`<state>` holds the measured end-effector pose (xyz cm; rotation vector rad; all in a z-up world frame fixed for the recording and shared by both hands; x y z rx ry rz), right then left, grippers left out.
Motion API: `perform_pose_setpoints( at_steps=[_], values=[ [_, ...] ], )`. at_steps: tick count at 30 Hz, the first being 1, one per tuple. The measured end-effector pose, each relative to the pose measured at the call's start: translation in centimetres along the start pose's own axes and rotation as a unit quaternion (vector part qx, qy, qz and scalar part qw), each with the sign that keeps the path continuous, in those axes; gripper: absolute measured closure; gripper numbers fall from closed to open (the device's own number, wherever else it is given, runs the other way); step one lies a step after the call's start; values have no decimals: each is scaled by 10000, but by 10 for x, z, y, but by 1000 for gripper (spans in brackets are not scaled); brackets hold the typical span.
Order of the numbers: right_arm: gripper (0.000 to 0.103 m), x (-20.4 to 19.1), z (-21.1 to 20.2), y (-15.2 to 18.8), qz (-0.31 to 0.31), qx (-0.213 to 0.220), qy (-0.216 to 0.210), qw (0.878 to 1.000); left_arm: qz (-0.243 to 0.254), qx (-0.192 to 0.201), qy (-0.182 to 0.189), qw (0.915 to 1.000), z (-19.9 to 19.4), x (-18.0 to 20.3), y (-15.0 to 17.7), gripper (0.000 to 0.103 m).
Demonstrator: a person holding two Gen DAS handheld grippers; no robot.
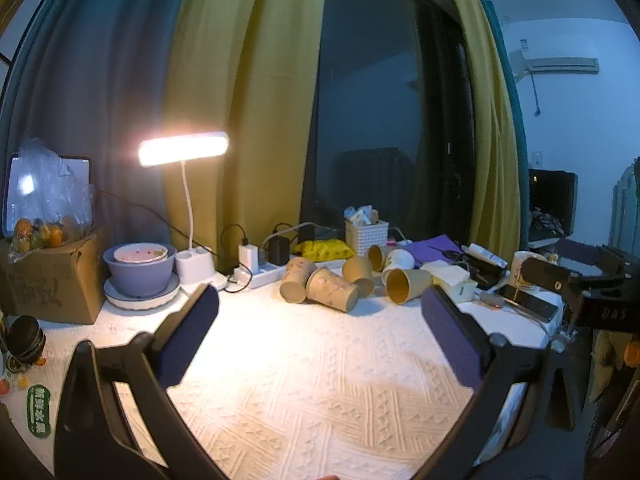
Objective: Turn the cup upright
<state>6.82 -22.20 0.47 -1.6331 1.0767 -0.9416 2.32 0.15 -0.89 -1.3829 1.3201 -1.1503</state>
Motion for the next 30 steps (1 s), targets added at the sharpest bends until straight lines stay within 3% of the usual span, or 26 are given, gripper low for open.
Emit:
perform_pose_setpoints(
  at_steps=[30],
  values=[
    [6,-3,1,-3,-8,-15,-18,10000,-40,7,0,10000,0,-1,-2,1]
  ],
)
Point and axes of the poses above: each gripper's, at about its wrist camera, not at the fingertips, and z roughly the way its jaws point, x to its right, y to its underside, the point moved 3 cm from there along z, roughly the way its jaws point, and after that the axes turned 2 degrees about -x, right-handed, at the moved point
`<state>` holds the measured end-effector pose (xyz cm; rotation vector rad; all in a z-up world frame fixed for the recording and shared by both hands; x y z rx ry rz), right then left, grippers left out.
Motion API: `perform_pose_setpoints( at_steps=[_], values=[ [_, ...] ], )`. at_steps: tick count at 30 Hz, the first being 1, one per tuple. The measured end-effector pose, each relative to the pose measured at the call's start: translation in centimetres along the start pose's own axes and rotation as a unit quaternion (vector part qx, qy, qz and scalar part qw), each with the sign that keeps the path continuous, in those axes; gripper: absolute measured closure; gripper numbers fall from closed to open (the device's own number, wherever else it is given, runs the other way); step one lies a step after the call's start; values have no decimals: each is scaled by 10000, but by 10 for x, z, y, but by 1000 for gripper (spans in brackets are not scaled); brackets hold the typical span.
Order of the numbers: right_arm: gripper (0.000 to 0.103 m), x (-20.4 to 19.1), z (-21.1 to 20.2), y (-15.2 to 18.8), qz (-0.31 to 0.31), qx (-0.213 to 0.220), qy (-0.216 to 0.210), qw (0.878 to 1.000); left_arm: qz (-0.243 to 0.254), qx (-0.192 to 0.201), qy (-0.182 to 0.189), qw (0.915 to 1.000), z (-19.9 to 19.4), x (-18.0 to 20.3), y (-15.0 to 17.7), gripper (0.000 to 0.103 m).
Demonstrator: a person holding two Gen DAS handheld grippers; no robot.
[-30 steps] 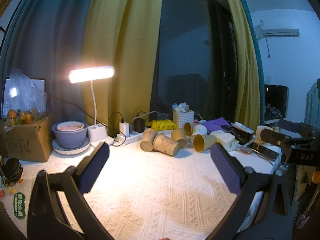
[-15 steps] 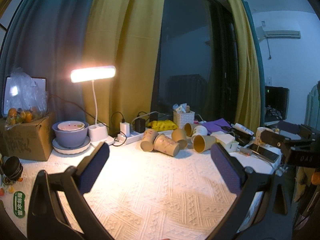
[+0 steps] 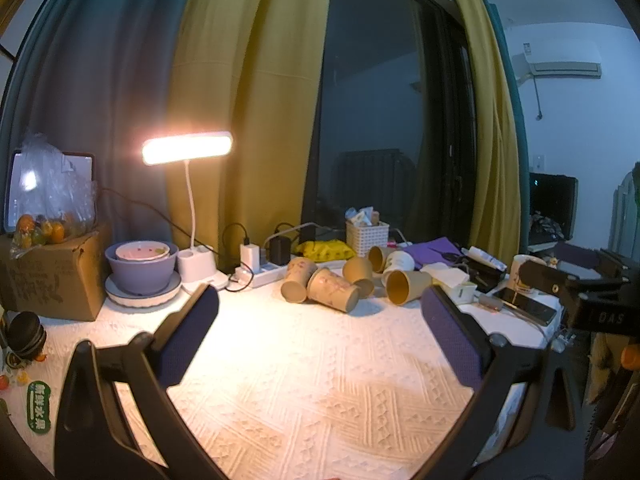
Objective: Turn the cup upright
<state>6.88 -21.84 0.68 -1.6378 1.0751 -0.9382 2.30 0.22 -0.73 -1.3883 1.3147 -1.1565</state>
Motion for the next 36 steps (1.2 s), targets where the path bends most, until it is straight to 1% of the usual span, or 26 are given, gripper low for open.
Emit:
perform_pose_setpoints(
  at_steps=[36],
  values=[
    [6,-2,1,-2,33,-23,-53,10000,-13,-5,32,10000,-5,1,-1,1]
  ],
)
Point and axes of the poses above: each gripper's, at about its wrist camera, not at the fingertips, and z roughly the way its jaws point, x to its right, y to its underside, the point moved 3 cm from there along z, roughly the way its jaws point, and after that the axes turned 2 degrees about -x, right-handed, at the moved point
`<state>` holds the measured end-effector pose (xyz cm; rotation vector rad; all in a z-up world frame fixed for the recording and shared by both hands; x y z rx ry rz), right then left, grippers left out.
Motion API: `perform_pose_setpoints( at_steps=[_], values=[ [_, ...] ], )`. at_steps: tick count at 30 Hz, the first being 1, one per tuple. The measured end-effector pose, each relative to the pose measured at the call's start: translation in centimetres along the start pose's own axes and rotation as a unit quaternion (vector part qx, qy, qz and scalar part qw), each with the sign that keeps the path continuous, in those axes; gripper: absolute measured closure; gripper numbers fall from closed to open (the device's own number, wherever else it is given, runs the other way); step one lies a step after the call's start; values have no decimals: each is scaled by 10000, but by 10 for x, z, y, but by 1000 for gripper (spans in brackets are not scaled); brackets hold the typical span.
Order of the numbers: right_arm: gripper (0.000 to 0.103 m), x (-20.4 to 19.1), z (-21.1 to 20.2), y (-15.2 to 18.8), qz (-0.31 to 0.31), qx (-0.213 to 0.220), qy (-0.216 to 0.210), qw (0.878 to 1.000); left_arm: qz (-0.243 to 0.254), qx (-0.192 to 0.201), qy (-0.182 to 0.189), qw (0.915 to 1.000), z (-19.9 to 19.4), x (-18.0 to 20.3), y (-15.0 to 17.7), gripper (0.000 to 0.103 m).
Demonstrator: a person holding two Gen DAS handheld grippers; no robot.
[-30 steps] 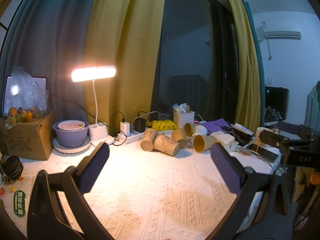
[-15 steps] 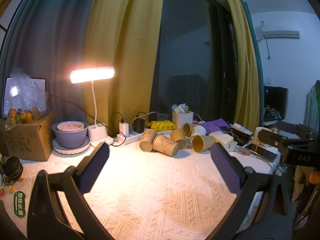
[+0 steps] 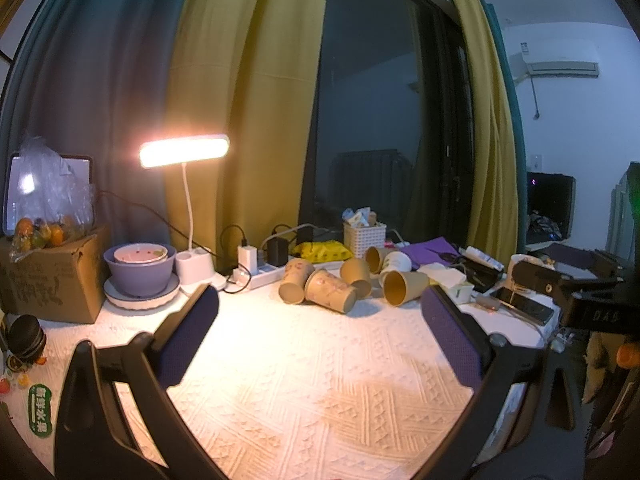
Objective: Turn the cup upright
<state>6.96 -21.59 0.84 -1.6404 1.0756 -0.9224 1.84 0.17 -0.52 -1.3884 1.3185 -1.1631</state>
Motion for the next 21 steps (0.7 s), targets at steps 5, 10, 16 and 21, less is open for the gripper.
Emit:
perform_pose_setpoints(
  at_steps=[5,10,16,21],
  values=[
    [6,1,1,0,10,-4,2,10000,38,-44,1,10000,1,1,-1,1],
    [6,2,9,1,91,-88,-2,9999,289,-233,29,9993,16,6,-8,1],
    [6,14,33,-3,220,-288,-24,9993,737,-743,77,9945,59,14,-16,1],
    [6,38,62,-8,466,-488,59,9977,1229,-1092,87,9864,102,20,-28,1]
  ],
)
Point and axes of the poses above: each gripper's, at about its wrist camera, not at the fingertips, and z roughly the way its jaws point, x to its right, y to its underside, the point moved 3 cm from there along z, roughly the way its jaws point, and after that the axes turned 2 degrees about -x, right-handed, at the moved point
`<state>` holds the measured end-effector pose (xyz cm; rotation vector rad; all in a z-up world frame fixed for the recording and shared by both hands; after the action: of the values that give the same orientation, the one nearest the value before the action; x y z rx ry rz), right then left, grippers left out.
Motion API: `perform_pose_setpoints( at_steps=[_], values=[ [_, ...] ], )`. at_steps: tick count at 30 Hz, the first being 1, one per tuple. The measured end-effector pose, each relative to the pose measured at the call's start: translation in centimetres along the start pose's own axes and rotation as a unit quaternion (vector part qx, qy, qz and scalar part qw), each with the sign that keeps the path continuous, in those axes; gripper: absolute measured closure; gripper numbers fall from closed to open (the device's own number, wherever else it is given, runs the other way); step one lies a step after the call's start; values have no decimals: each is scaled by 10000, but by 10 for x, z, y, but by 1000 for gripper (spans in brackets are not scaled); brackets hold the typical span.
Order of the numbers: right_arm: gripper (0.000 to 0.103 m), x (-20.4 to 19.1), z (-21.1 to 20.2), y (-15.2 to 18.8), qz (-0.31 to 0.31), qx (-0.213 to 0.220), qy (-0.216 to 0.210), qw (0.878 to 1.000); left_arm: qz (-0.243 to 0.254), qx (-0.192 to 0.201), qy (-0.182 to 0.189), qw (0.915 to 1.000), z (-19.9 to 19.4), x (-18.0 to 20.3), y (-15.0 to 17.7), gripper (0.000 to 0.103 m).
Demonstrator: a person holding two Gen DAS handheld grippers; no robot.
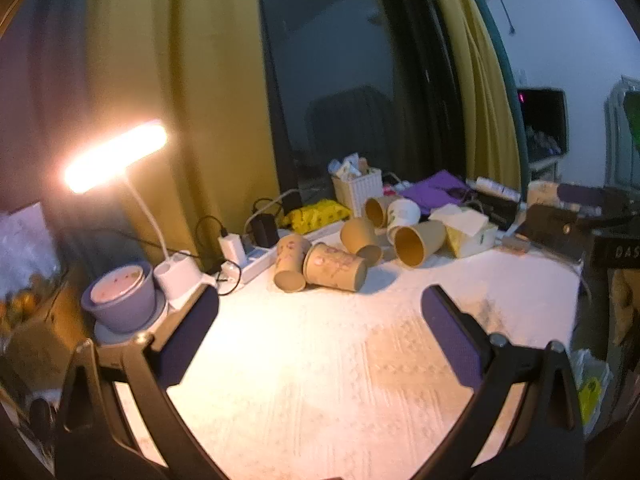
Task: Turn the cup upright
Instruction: 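Move the left gripper toward the tan paper cups lying on their sides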
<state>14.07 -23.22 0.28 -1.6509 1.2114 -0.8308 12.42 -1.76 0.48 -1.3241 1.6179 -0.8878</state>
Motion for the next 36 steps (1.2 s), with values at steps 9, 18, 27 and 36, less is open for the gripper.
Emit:
perform_pose_setpoints(
  at_steps=[9,18,27,36],
  values=[
    [6,40,50,-21,333,-212,98,9992,560,-434,158,9974,70,8,-40,1],
    [6,87,102,-50,569,-321,157,9977,1081,-684,538,9903,133,38,-75,1],
    [6,135,154,-72,661,-568,508,9949,1430,-988,824,9813,216,61,-104,1],
    [6,159,196,-80,607,-794,682,9927,1767,-1355,1113,9685,310,83,-131,1]
  ],
)
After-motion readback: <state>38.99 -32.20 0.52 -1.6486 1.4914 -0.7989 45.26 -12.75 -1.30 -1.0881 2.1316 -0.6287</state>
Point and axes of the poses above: each gripper's, at about its wrist camera, not at the fingertips, and z roughly the way its jaws point, x to its right, y to its underside, the point moved 3 cm from there along z, roughly the way its jaws point, and after that the axes turned 2 degrees about -x, right-handed, at the moved point
